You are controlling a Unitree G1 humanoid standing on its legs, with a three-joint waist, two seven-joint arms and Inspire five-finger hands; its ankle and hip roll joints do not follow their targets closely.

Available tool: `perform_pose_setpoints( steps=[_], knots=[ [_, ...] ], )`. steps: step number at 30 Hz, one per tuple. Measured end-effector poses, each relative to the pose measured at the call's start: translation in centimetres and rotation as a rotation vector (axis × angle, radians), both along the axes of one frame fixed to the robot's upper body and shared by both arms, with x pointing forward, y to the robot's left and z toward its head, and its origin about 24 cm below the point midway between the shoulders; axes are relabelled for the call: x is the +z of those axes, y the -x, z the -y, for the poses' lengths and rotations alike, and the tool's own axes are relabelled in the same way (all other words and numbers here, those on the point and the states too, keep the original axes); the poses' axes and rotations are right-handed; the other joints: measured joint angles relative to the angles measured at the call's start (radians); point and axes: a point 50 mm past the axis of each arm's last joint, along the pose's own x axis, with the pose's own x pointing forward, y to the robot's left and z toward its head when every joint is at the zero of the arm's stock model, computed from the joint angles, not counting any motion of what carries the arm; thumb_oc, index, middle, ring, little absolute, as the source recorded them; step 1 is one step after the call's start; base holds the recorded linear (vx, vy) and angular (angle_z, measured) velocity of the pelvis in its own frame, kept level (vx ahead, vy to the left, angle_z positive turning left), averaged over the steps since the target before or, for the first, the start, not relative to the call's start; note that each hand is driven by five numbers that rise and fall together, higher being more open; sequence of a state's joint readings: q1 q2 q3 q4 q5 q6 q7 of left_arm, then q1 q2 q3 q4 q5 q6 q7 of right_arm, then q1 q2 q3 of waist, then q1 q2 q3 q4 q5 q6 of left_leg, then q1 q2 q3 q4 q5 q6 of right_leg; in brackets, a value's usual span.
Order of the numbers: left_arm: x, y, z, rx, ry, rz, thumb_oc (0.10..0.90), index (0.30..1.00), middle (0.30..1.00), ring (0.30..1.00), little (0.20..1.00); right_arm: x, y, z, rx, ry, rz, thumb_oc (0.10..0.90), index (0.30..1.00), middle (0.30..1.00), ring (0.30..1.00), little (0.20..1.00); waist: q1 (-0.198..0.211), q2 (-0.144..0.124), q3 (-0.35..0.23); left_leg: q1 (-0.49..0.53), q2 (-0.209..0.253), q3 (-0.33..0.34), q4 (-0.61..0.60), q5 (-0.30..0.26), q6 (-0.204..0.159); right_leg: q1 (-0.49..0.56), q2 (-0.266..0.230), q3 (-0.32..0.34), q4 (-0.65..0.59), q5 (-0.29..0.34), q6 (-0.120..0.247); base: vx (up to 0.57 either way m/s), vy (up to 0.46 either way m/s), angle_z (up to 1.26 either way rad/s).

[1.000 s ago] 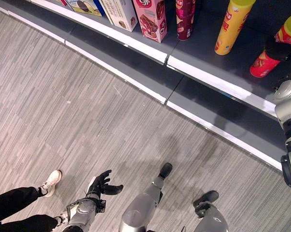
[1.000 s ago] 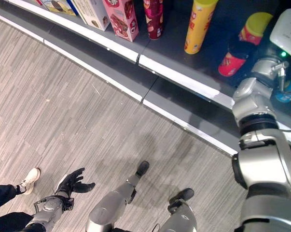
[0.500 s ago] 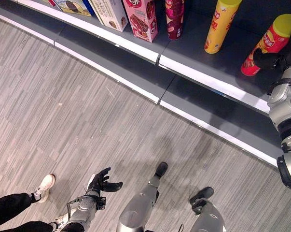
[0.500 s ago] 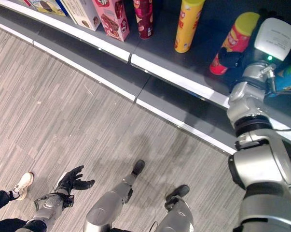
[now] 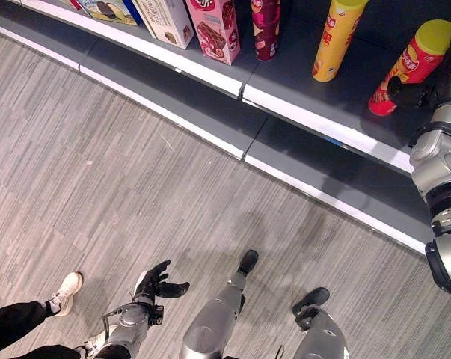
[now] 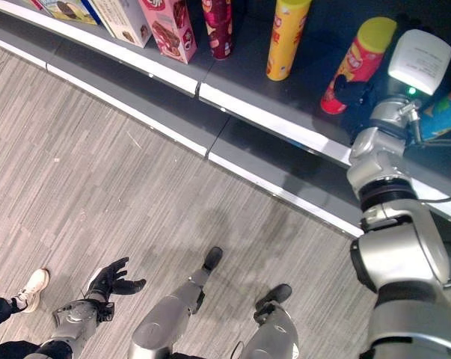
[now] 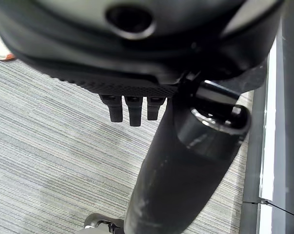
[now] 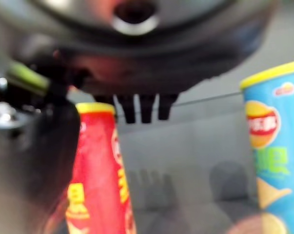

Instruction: Put the goods on the table back onto the shelves and tidy them up.

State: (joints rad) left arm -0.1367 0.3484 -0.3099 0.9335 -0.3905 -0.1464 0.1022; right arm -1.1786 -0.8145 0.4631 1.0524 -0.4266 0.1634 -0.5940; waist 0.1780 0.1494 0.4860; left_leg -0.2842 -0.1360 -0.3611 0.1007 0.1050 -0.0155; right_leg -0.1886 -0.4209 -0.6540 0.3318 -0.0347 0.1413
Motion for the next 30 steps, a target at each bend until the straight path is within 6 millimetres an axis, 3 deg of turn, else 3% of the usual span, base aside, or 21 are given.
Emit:
perform_pose_setpoints(
  steps=[4,6,8,11,13,16,17,19,20,21,22,23,24,27,30],
  knots=[
    [0.3,-0.4,0.0,0.015,0.009,0.016,0.800,0.900,0.900,0.900,0.900,0.2,0.1,-0.7,0.044,-0.038,0.038,0.800,0.900,0.900,0.900,0.900,-0.021,-0.007,0.002,0.002,0.000,0.001,0.001,0.000,0.000,0.004,0.004,0.000,-0.005,0.002,-0.003,0.01,0.007,0.02],
    [0.1,-0.1,-0.7,0.091,0.019,0.005,0.800,0.900,0.900,0.900,0.900,1.3,1.3,-4.3,0.241,-0.039,0.197,0.800,0.900,0.900,0.900,0.900,-0.042,-0.027,0.009,0.005,0.004,0.012,-0.003,0.000,0.000,0.001,0.005,0.003,-0.007,0.004,-0.004,0.01,-0.002,-0.12],
    [0.5,-0.7,-0.8,0.096,0.012,0.021,0.800,0.900,0.900,0.900,0.900,2.4,1.7,-5.9,0.307,0.039,0.265,0.800,0.900,0.900,0.900,0.900,-0.055,-0.039,0.009,0.008,0.012,0.026,-0.003,-0.001,0.001,0.001,0.018,0.012,-0.024,0.016,-0.012,0.01,-0.001,-0.26],
    [1.6,-1.9,-1.3,0.120,0.016,0.080,0.800,0.900,0.900,0.900,0.900,1.9,3.4,-6.2,0.349,0.015,0.370,0.800,0.900,0.900,0.900,0.900,-0.053,-0.093,0.000,0.022,0.030,0.047,-0.010,-0.003,0.001,0.004,0.037,0.031,-0.041,0.025,-0.020,0.01,-0.005,-0.24],
    [1.7,-2.1,-1.4,0.113,0.009,0.082,0.800,0.900,0.900,0.900,0.900,1.8,3.4,-5.9,0.332,0.022,0.376,0.800,0.900,0.900,0.900,0.900,-0.070,-0.116,-0.001,0.024,0.033,0.055,-0.009,-0.003,0.001,0.003,0.038,0.035,-0.042,0.029,-0.025,0.01,-0.006,-0.15],
    [1.8,-2.2,-1.1,0.108,0.016,0.085,0.800,0.900,0.900,0.900,0.900,1.4,3.6,-5.3,0.316,0.006,0.373,0.800,0.900,0.900,0.900,0.900,-0.093,-0.121,-0.001,0.028,0.038,0.062,-0.009,-0.004,0.000,0.005,0.046,0.037,-0.051,0.030,-0.026,0.01,-0.004,-0.05],
    [1.7,-2.0,-1.3,0.127,0.018,0.083,0.800,0.900,0.900,0.900,0.900,0.6,4.3,-5.2,0.330,-0.011,0.386,0.800,0.900,0.900,0.900,0.900,-0.071,-0.121,-0.003,0.028,0.045,0.064,-0.010,-0.004,0.000,0.006,0.053,0.042,-0.062,0.036,-0.031,0.00,0.000,-0.18],
    [1.2,-1.5,-1.5,0.131,0.009,0.056,0.800,0.900,0.900,0.900,0.900,0.3,4.3,-5.2,0.335,-0.008,0.382,0.800,0.900,0.900,0.900,0.900,-0.081,-0.119,-0.003,0.028,0.053,0.069,-0.014,-0.003,0.000,0.002,0.064,0.051,-0.071,0.041,-0.034,0.01,0.014,-0.18],
    [1.1,-1.7,-0.9,0.121,0.022,0.053,0.800,0.900,0.900,0.900,0.900,-0.7,4.5,-5.0,0.354,-0.057,0.361,0.800,0.900,0.900,0.900,0.900,-0.101,-0.131,0.002,0.034,0.062,0.089,-0.013,0.002,-0.011,-0.006,0.071,0.055,-0.080,0.049,-0.039,0.07,-0.026,-0.14],
    [0.9,-1.1,-1.2,0.168,0.028,0.044,0.800,0.900,0.900,0.900,0.900,-3.1,6.3,-5.7,0.474,-0.270,0.407,0.800,0.900,0.900,0.900,0.900,-0.101,-0.141,-0.001,0.057,0.075,0.100,-0.014,-0.005,-0.018,0.023,0.094,0.059,-0.104,0.059,-0.037,0.12,-0.076,-0.42],
    [-0.3,1.2,-2.4,0.273,0.071,-0.010,0.800,0.900,0.900,0.900,0.900,-8.2,9.5,-7.9,0.735,-0.658,0.428,0.800,0.900,0.900,0.900,0.900,-0.095,-0.174,-0.003,0.135,0.100,0.132,-0.042,-0.023,-0.016,0.088,0.127,0.068,-0.146,0.071,-0.042,0.05,-0.027,-1.16],
    [-2.4,5.9,-3.5,0.284,0.036,-0.161,0.800,0.900,0.900,0.900,0.900,-14.7,10.1,-9.8,0.885,-0.941,0.129,0.800,0.900,0.900,0.900,0.900,-0.165,-0.241,-0.076,0.178,0.118,0.176,-0.037,-0.069,-0.014,0.145,0.161,0.107,-0.243,0.090,-0.031,0.03,-0.012,-1.24],
    [-2.4,5.4,-3.0,0.228,0.041,-0.169,0.800,0.900,0.900,0.900,0.900,-16.8,10.1,-8.2,0.818,-1.055,0.086,0.800,0.900,0.900,0.900,0.900,-0.202,-0.255,-0.093,0.164,0.127,0.184,-0.027,-0.079,-0.023,0.136,0.172,0.112,-0.249,0.096,-0.039,0.05,-0.040,-0.93],
    [-1.5,3.5,-2.6,0.209,0.062,-0.100,0.800,0.900,0.900,0.900,0.900,-17.1,10.5,-6.4,0.811,-1.122,0.094,0.800,0.900,0.900,0.900,0.900,-0.200,-0.244,-0.106,0.130,0.144,0.189,-0.014,-0.073,-0.030,0.101,0.192,0.118,-0.258,0.113,-0.059,0.06,-0.043,-0.10],
    [-2.1,5.0,-3.0,0.226,0.078,-0.143,0.800,0.900,0.900,0.900,0.900,-20.2,12.0,-7.5,0.905,-1.310,-0.056,0.800,0.900,0.900,0.900,0.900,-0.192,-0.234,-0.139,0.191,0.163,0.207,-0.037,-0.080,-0.035,0.148,0.216,0.138,-0.286,0.119,-0.065,0.03,-0.022,-0.27]
  ],
)
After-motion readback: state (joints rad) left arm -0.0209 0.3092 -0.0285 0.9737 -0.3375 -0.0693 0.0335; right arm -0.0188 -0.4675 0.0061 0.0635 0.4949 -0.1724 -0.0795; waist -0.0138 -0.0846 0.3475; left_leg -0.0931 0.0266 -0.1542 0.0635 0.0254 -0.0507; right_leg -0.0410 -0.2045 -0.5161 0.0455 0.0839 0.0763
